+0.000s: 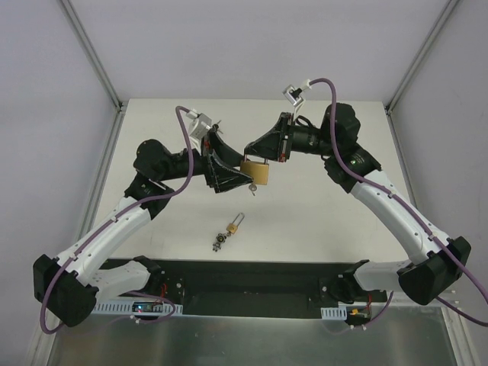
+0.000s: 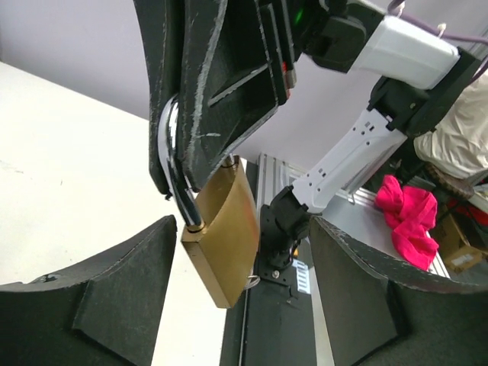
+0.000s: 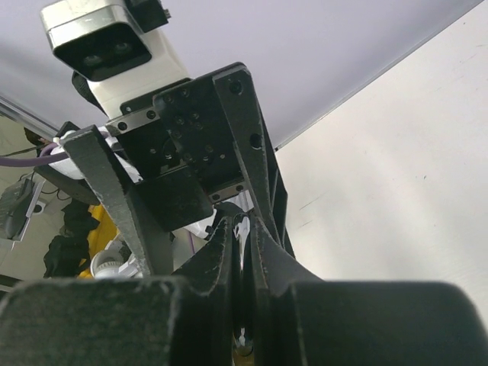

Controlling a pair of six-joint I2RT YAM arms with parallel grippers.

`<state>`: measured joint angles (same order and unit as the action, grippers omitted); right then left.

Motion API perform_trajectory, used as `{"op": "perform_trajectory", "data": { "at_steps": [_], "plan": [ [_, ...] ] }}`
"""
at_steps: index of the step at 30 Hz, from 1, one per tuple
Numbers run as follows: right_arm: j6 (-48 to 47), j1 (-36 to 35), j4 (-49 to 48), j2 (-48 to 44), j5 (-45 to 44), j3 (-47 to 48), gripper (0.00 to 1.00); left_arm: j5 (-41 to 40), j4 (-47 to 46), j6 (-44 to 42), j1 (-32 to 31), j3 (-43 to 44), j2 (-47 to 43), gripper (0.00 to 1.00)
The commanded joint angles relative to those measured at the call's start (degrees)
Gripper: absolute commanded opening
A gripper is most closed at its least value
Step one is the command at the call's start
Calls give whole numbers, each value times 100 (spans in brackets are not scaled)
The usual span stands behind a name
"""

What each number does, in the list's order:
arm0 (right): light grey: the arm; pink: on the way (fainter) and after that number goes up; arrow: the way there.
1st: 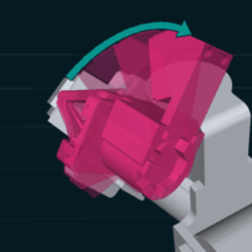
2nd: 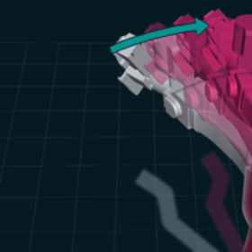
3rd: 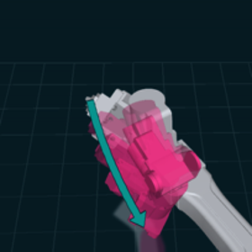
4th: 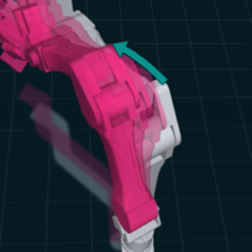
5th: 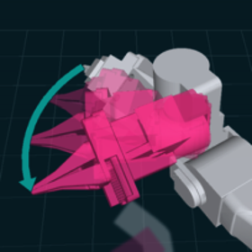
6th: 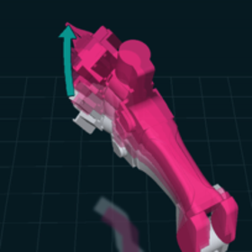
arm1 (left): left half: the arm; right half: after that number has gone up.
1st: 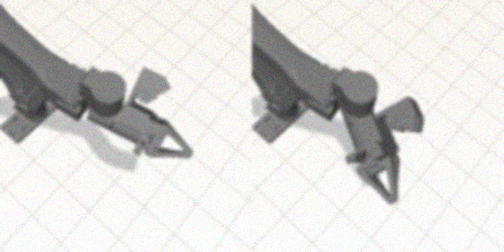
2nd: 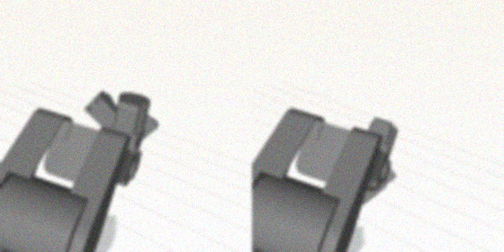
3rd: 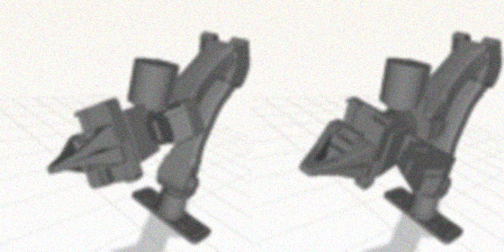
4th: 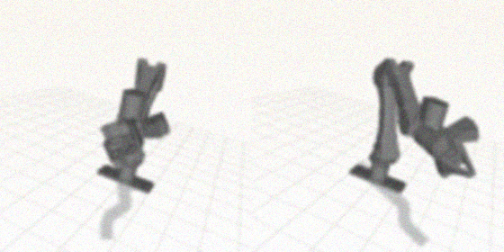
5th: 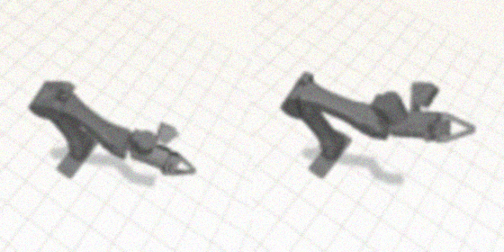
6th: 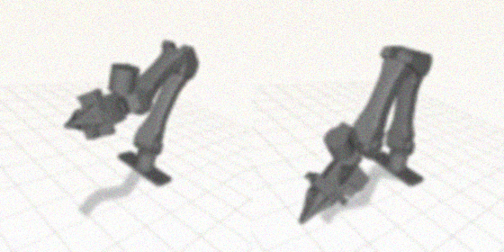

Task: Lock with the key
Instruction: Lock the lock.

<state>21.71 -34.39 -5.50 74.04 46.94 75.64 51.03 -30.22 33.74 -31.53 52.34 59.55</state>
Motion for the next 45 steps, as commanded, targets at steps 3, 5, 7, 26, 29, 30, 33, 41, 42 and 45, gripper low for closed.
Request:
{"op": "perform_trajectory", "data": {
  "at_steps": [3,5,7,26,29,30,33,41,42,45],
  "plan": [
    [61,-6,-391,-258,61,373,1,434,-852,405,6,198,434,63],
    [87,3,-426,-259,52,373,1,461,-1020,555,-2,215,575,59],
    [140,-6,-478,-276,26,347,1,540,-1214,686,-11,242,732,56],
    [571,-15,-892,-338,-71,-215,36,461,-1803,924,-37,163,822,0],
    [553,-15,-900,-346,-27,-251,39,400,-1803,898,-38,119,769,0],
    [562,-15,-909,-329,-9,-268,39,391,-1803,898,-38,128,743,0],
    [553,-32,-944,-294,96,-295,39,426,-1803,915,-38,180,742,0],
    [465,-59,-962,-303,193,-444,41,443,-1803,942,-38,215,707,0],
    [465,-59,-962,-294,184,-453,38,452,-1795,959,-38,216,716,0],
    [465,-68,-962,-250,210,-418,23,461,-1812,986,-38,224,725,0]
  ]
}}
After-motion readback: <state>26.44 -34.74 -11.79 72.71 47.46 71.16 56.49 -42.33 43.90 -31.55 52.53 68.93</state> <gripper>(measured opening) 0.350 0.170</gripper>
